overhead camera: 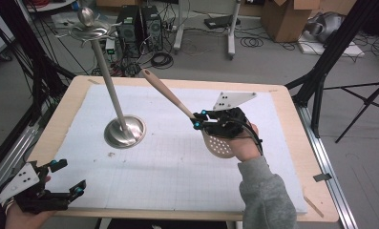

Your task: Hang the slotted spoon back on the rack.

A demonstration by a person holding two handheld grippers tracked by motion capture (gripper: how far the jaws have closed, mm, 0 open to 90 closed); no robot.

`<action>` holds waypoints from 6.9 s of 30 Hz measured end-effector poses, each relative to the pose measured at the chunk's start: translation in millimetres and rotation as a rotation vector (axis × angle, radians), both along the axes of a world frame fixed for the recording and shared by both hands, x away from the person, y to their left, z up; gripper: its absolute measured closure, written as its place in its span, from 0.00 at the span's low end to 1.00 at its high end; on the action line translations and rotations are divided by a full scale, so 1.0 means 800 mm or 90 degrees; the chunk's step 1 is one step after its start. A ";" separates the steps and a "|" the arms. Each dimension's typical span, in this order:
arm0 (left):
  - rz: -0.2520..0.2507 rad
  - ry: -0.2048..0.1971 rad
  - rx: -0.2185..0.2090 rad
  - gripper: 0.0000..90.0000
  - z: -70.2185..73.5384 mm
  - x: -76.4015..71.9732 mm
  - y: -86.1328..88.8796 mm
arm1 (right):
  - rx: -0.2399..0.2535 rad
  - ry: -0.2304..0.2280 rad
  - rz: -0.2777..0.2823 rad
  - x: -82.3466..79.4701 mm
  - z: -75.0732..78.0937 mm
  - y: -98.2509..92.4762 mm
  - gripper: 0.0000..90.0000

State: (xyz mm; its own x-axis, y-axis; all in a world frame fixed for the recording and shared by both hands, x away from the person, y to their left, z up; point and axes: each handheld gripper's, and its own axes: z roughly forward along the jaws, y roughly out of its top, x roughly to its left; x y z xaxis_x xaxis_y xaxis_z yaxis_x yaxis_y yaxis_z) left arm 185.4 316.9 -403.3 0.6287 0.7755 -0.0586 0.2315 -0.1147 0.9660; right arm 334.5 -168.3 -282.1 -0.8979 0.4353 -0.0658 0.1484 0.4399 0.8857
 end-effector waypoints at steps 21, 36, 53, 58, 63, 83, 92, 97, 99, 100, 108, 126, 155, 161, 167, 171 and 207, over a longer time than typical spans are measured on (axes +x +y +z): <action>0.007 0.000 -0.001 0.02 -0.001 -0.005 0.002 | 0.036 -0.010 -0.024 0.006 0.034 0.032 0.87; 0.015 0.000 -0.003 0.02 0.000 -0.011 0.007 | 0.053 -0.010 -0.022 0.007 0.052 0.055 0.87; 0.016 -0.001 -0.007 0.02 0.001 -0.015 0.009 | 0.063 -0.011 -0.013 0.008 0.061 0.073 0.87; 0.018 -0.001 -0.008 0.02 0.000 -0.015 0.010 | 0.065 -0.009 -0.014 0.008 0.062 0.076 0.87; 0.022 -0.003 -0.005 0.02 0.001 -0.015 0.010 | 0.064 -0.008 -0.012 0.010 0.063 0.079 0.87; 0.028 -0.005 -0.003 0.02 0.001 -0.019 0.013 | 0.049 -0.011 -0.016 0.016 0.058 0.091 0.87; 0.031 -0.007 -0.005 0.02 0.002 -0.021 0.015 | 0.045 -0.007 -0.015 0.020 0.055 0.099 0.87; 0.033 -0.007 -0.006 0.02 0.002 -0.022 0.015 | 0.043 -0.007 -0.016 0.022 0.054 0.103 0.87; 0.035 -0.006 -0.006 0.02 0.001 -0.023 0.016 | 0.041 -0.006 -0.015 0.022 0.053 0.104 0.87; 0.035 -0.005 -0.005 0.02 0.001 -0.023 0.017 | 0.041 -0.006 -0.014 0.023 0.053 0.104 0.87; 0.039 -0.005 -0.003 0.02 0.000 -0.026 0.018 | 0.034 0.001 -0.020 0.026 0.050 0.111 0.87; 0.054 -0.006 -0.006 0.02 0.000 -0.037 0.023 | 0.017 0.015 -0.021 0.037 0.042 0.133 0.87; 0.070 -0.005 -0.008 0.02 0.000 -0.049 0.030 | 0.032 0.051 0.002 0.063 0.022 0.171 0.87; 0.070 -0.005 -0.006 0.02 0.000 -0.051 0.030 | 0.036 0.057 0.008 0.066 0.019 0.180 0.87; 0.073 -0.008 -0.005 0.02 0.001 -0.053 0.031 | 0.040 0.059 0.007 0.069 0.017 0.186 0.87; 0.075 -0.009 -0.007 0.02 0.001 -0.054 0.032 | 0.046 0.058 0.010 0.071 0.015 0.190 0.87; 0.038 -0.016 -0.024 0.02 0.006 -0.021 0.025 | 0.090 0.007 -0.018 0.047 -0.010 0.133 0.17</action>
